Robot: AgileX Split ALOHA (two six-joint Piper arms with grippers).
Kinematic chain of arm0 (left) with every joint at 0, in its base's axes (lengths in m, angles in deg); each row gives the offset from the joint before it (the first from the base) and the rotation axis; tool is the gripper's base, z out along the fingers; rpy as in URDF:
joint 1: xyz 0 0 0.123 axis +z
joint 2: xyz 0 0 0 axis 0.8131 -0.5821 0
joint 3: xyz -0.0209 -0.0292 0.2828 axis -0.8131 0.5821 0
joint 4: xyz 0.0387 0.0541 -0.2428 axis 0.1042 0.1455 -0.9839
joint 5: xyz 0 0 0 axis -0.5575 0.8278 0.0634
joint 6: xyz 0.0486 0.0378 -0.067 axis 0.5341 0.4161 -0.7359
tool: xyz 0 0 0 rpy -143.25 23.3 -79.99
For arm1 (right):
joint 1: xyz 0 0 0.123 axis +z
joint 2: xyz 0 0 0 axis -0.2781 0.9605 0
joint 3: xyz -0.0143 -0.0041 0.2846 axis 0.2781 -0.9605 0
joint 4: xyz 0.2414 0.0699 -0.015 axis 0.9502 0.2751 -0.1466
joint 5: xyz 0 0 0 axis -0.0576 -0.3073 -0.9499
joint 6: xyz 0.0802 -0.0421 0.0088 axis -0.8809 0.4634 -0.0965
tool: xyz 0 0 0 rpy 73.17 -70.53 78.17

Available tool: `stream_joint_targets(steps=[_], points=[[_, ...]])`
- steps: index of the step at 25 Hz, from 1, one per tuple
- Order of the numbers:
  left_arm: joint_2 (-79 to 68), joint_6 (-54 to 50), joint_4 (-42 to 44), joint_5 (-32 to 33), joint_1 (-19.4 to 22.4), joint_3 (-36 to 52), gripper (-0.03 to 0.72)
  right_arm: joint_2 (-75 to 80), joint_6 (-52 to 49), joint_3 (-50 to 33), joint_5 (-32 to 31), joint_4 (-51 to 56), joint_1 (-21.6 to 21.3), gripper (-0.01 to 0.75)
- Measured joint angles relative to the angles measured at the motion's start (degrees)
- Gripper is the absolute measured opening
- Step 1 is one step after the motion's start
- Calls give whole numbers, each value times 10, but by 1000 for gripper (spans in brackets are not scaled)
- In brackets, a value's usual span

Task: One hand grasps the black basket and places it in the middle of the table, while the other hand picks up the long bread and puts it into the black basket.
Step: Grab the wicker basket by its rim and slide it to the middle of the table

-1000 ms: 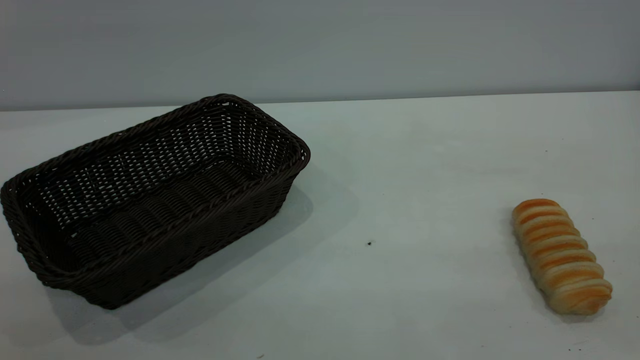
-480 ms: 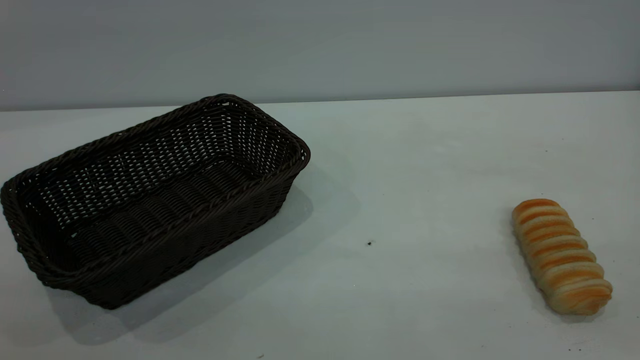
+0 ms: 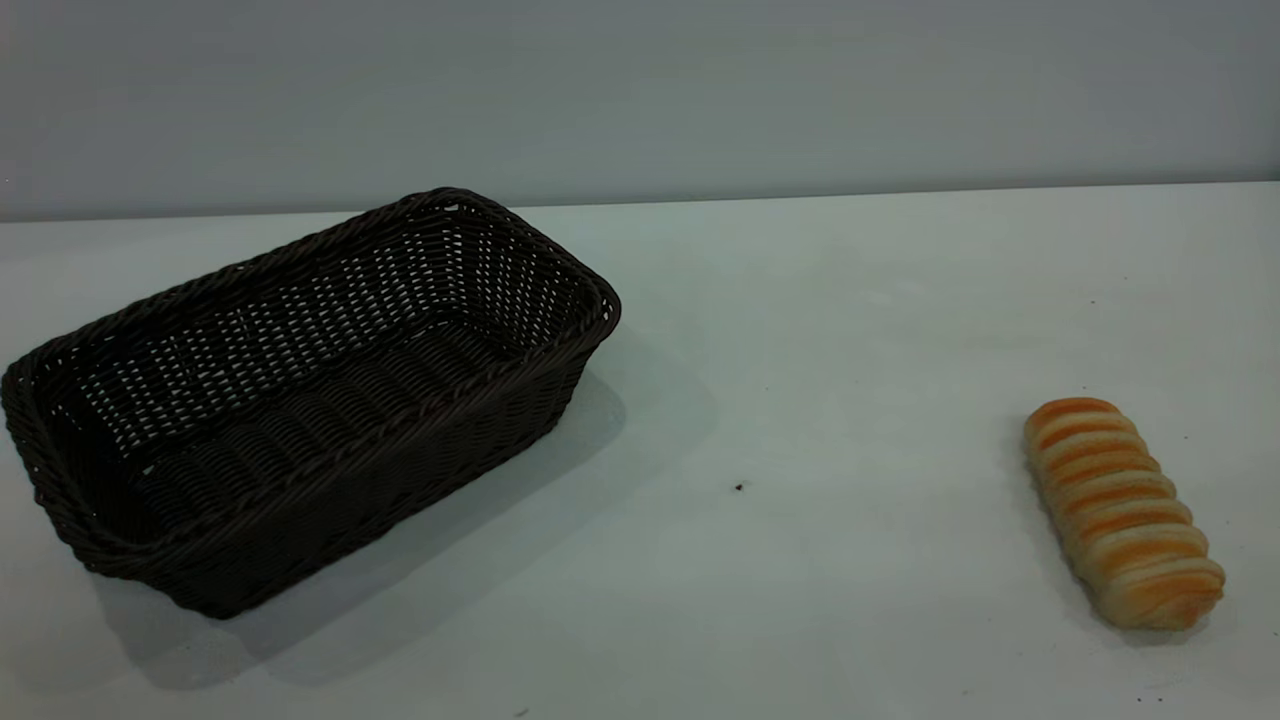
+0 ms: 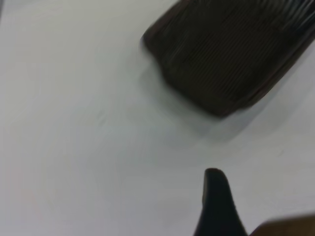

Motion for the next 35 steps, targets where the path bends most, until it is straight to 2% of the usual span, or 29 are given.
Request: stream_joint_targets(steps=[5,15,22,25,31,35], points=[[-43,-3,-63,-33,0,-37,558,66,1,34,23,32,0,492],[-326,-7,-98,-53,0,-42,558,266,83,101,73,118,0,492],[-466,-29,-157,-118,0,-42,558,324,125,105,84,140,0,492],[-527,-98,-124,-149,0,-42,558,324,137,105,86,143,0,492],[-650,-322,37,-219,0,-42,558,324,148,105,94,158,0,492],[-730,-366,70,-260,0,-54,558,324,151,105,95,159,0,492]])
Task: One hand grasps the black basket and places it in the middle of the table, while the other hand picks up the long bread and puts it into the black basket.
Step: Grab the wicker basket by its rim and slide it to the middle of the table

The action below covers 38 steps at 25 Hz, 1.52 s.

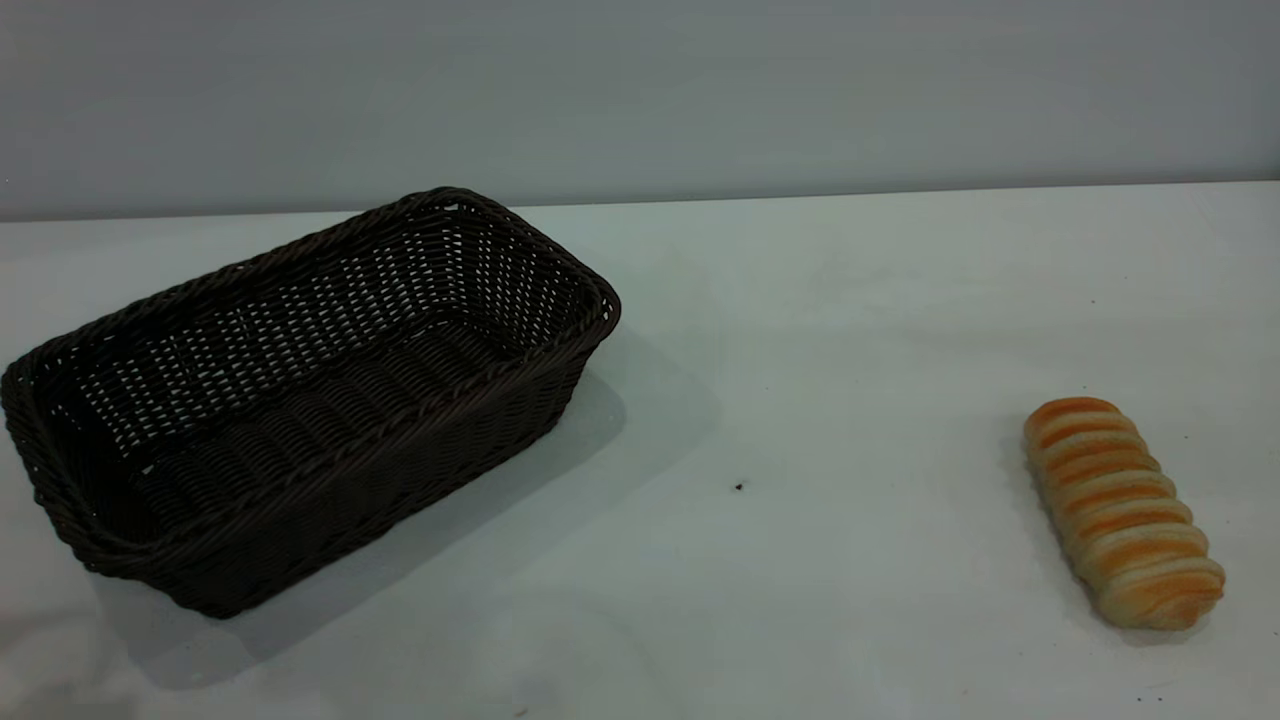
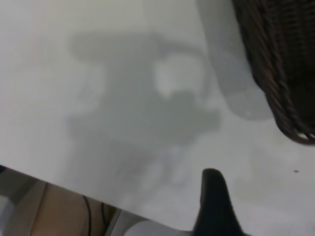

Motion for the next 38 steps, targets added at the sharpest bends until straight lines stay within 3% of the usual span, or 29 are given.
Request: stream_joint_targets(steps=[14,22,32,35,38], points=[[-280,30,-26,-16,0,-174,558,0,1,0,2,1,0,492],[-372,34,-39,-42,0,-183,558,0,2,0,2,1,0,491],[-473,29,-81,-153,0,-184,558,0,0,0,2,0,0,491],[-479,26,-86,-154,1,-188,516,0,0,0,1,0,0,491],[-479,18,-96,-170,4,-189,358,0,-1,0,1,0,0,491]])
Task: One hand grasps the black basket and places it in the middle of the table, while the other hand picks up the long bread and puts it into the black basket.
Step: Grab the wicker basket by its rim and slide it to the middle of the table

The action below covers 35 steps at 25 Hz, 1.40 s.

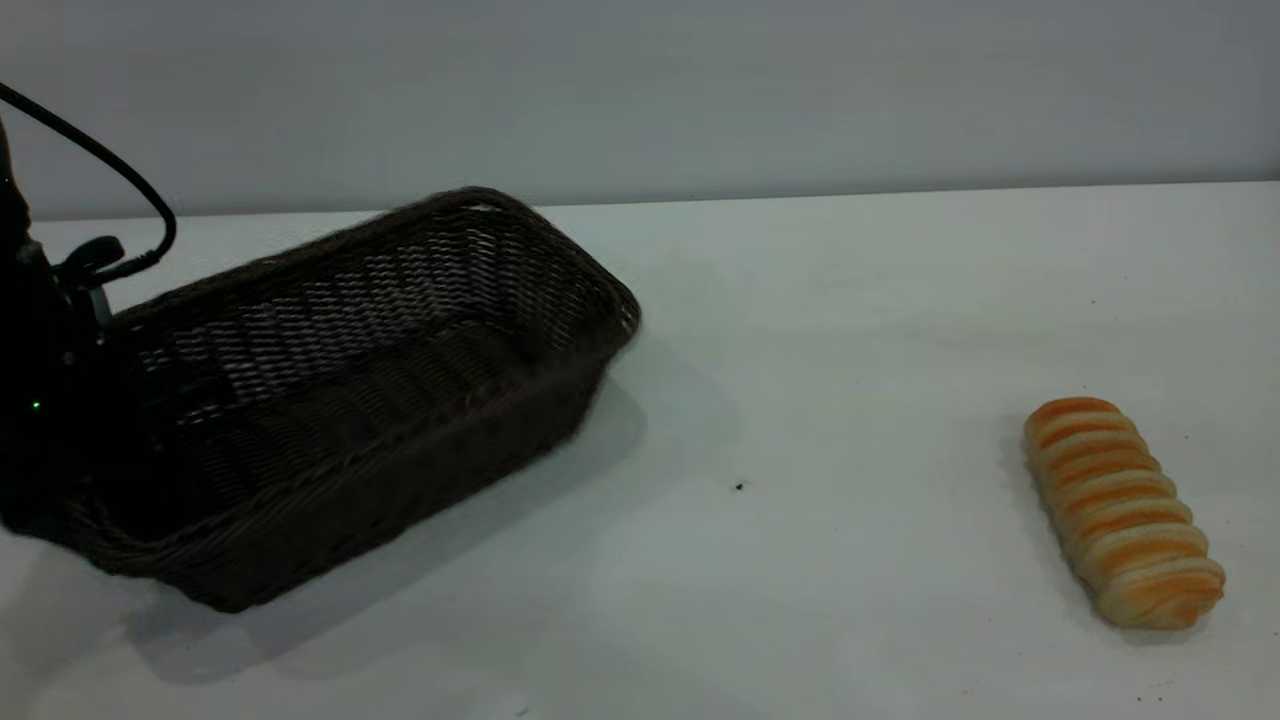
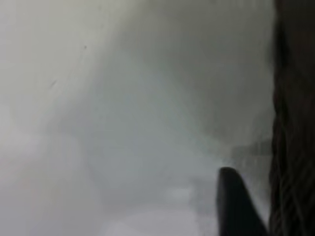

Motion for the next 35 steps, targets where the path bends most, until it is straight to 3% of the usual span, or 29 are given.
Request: stream_joint_targets(steps=[1,11,18,25,30,35], points=[[0,4,-4,-6,1,-1,301,0,-2,0,0,0,0,491],[21,32,-27,-4,1,-2,300,0,-14,0,-1,-1,0,491],[47,191,-63,97,1,-105,300,0,-14,0,-3,-1,0,491],[34,374,-165,157,-5,-180,296,0,-25,0,-4,-1,0,491],[-4,394,-194,152,-19,-184,290,0,-32,0,-4,-1,0,491],[-39,361,-204,133,-24,-184,215,0,-39,0,-5,-1,0,491]])
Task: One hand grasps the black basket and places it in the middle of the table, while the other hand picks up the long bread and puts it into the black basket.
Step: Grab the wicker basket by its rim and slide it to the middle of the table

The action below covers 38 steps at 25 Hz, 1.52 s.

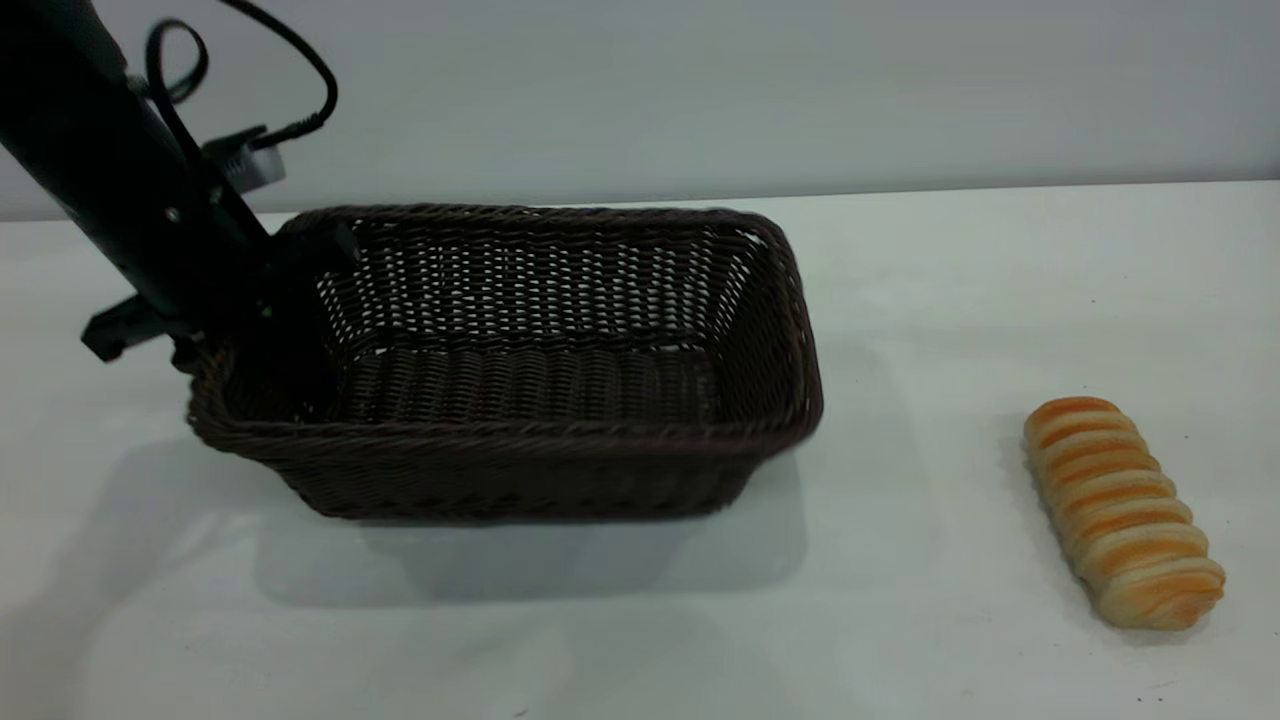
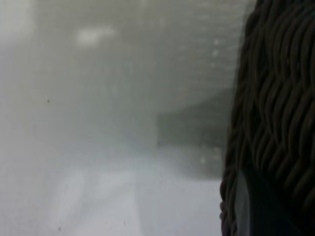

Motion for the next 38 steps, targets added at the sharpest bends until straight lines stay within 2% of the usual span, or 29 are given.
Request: stream_joint_targets(steps=[11,29,31,36,38], points=[[-31,16,-16,-19,0,-1,211,0,0,0,-1,-1,0,491],[-33,53,-20,-11,0,-2,208,0,-2,0,-8,-13,0,491],[-33,58,-20,-7,0,-2,247,0,-2,0,-11,-13,0,491],[-14,62,-19,-5,0,-2,467,0,-2,0,-12,-13,0,491],[8,62,-10,-2,0,-2,527,0,-2,0,-13,-13,0,491]])
